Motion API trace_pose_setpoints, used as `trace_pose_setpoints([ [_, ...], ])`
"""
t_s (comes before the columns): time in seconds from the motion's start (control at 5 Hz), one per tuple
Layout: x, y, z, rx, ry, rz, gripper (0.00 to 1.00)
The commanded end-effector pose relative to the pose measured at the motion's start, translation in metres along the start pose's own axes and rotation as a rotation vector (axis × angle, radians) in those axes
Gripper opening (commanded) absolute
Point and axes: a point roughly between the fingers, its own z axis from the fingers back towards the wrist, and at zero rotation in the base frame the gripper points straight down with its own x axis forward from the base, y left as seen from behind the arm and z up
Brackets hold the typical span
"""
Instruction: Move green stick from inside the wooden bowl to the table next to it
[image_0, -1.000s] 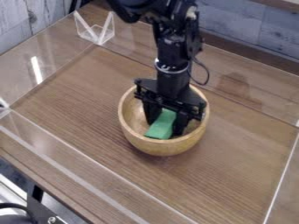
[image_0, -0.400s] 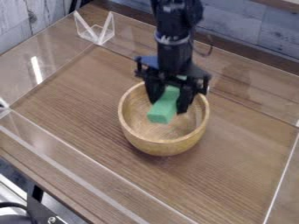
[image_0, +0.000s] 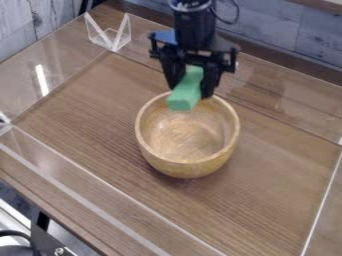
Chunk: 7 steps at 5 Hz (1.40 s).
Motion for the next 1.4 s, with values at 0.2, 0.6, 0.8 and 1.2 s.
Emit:
trace_pose_setpoints([
  [0.2, -0.014, -0.019, 0.013, -0.041, -0.059, -0.152, 0.00],
  [0.6, -0.049, -0.059, -0.005, -0.077, -0.009, -0.339, 0.00],
  [0.8, -0.063, -0.083, -0.021, -0.087, 0.002, -0.385, 0.00],
  [1.2, -0.085, -0.109, -0.048, -0.111, 0.010, -0.434, 0.00],
])
